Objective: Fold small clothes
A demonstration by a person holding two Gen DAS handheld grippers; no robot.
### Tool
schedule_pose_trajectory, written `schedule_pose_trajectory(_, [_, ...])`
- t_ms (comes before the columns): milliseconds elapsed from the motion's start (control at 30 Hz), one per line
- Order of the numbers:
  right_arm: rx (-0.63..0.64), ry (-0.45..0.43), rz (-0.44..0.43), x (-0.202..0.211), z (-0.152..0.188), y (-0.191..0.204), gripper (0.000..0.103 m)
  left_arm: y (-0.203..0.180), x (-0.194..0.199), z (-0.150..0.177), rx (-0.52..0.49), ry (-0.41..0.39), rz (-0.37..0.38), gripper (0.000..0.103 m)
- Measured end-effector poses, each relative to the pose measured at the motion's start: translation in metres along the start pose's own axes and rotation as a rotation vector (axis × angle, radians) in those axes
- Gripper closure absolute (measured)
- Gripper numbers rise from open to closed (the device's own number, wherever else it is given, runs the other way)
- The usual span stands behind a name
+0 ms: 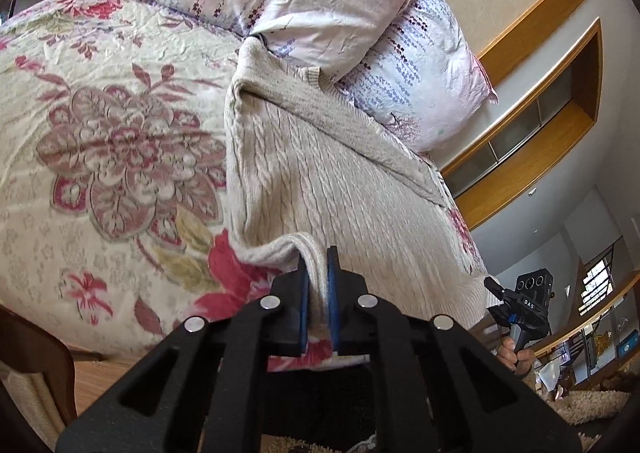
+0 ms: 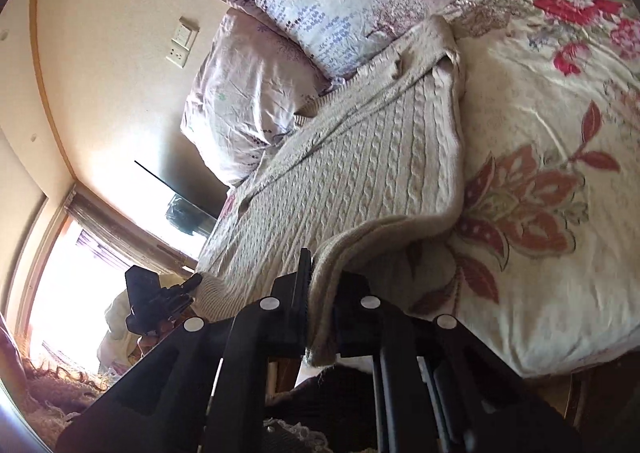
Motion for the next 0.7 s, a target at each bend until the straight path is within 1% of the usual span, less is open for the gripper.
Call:
schedule_pose_trajectory(200, [0.048,-0.121,0.046,-0.011,-0.061,0.010,0.094,0.008,-0.013,-0.068,0.011,-0.108,-0.016,0.096])
schedule_pose_trajectory(267, [0.041,-0.155,0.057,-0.019,-0.085,0.009,0.094,0.012,-0.023,-0.091,0.021,-0.133,-0.032,0.096])
schedule_pose_trajectory(333, [0.001,-0.178,0.084,-0.028,-0.104,-0.001,0.094,0.020,-0.037,-0.110,0.045,-0.144,-0.054,0.096])
schedule_pose_trajectory(367, [-0.033,-0.174,0.101,-0.037,-0.112,-0.008,0.094,0.027,-0.045,-0.119,0.064,-0.144,-0.074,0.096])
schedule_pose_trajectory(433, [-0.100,-0.141,0.125,-0.059,-0.123,-0.023,0.094,0.040,-0.063,-0.130,0.108,-0.131,-0.079,0.096])
schedule_pose_trajectory(500, [-0.113,-0.122,0.141,-0.075,-0.132,-0.028,0.094,0.045,-0.078,-0.137,0.119,-0.121,-0.083,0.097])
schedule_pose_trajectory(567, [-0.115,-0.129,0.140,-0.082,-0.140,-0.023,0.094,0.045,-0.088,-0.146,0.113,-0.123,-0.084,0.097])
schedule_pose_trajectory(633, [-0.116,-0.151,0.130,-0.084,-0.152,-0.017,0.094,0.046,-0.094,-0.157,0.118,-0.135,-0.069,0.097])
schedule_pose_trajectory(700, [-0.134,-0.158,0.146,-0.089,-0.163,-0.019,0.094,0.053,-0.101,-0.165,0.133,-0.136,-0.083,0.097])
Point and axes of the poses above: each gripper's, at about its wrist camera, not at the fingertips, and x roughly against the way its jaws point, y to its left, z to its underside, the point moved 7 cm from there along -x, roughly the way its jaws point, and after that the axes turned 14 degrees about z, right-handed, at the moved point
